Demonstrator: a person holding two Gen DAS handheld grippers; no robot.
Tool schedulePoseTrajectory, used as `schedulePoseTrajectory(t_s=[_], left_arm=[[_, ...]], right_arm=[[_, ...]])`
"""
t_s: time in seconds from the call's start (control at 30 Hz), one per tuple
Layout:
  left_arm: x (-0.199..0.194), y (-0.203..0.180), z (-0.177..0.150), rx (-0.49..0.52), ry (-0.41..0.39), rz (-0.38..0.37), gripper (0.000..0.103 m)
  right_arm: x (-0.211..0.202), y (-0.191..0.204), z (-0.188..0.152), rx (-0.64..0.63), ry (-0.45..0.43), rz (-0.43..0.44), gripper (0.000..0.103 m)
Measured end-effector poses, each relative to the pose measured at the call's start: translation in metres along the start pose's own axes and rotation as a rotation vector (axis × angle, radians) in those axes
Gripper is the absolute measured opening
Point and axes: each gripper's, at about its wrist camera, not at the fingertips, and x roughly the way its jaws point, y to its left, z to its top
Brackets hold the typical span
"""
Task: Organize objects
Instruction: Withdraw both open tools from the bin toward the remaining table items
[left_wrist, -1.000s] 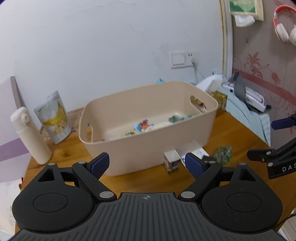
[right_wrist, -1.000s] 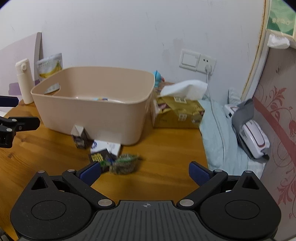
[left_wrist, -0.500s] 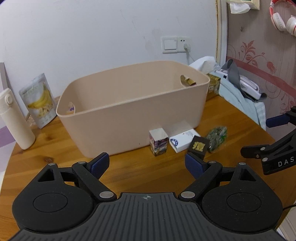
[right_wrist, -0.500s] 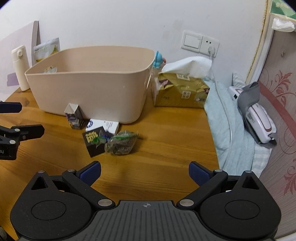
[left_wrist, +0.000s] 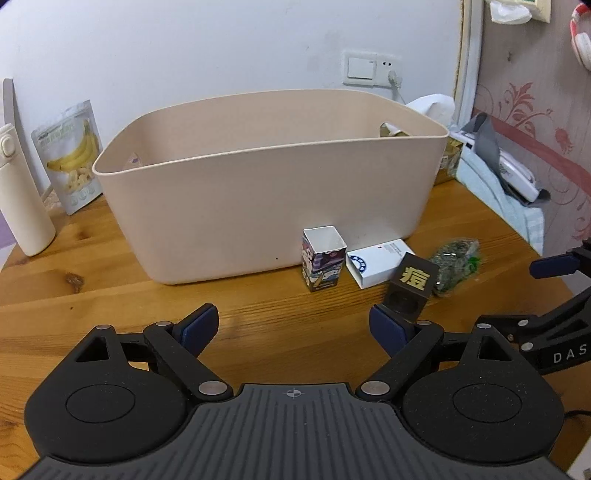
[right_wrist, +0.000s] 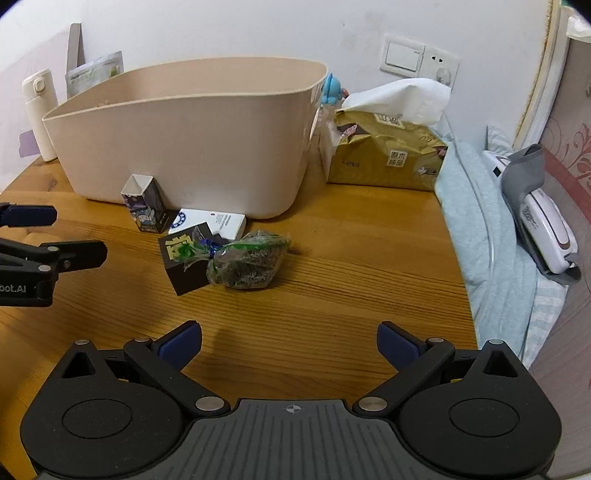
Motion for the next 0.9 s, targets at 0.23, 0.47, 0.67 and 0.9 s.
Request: schedulePoseTrajectory(t_s=[0.23, 0.47, 0.67, 0.9], left_arm=[[0.017, -0.006, 0.003, -0.007, 0.008, 0.019, 0.09], [0.035, -0.004, 0.006, -0.035, 0.02, 0.031, 0.09], [0.048, -0.005, 0.01, -0.044, 0.018, 0.061, 0.09], [0.059, -0.006, 0.012, -0.049, 0.027, 0.063, 0.09]], right_arm=[[0.015, -0.005, 0.003, 0.008, 0.003, 0.026, 0.101], [0.025, 0.001, 0.009, -0.024, -0.02, 0.029, 0.098], [0.035, 0.004, 0.014, -0.005, -0.036, 0.05, 0.095], [0.041, 0.004, 0.017, 0.006, -0.057, 0.05, 0.093]])
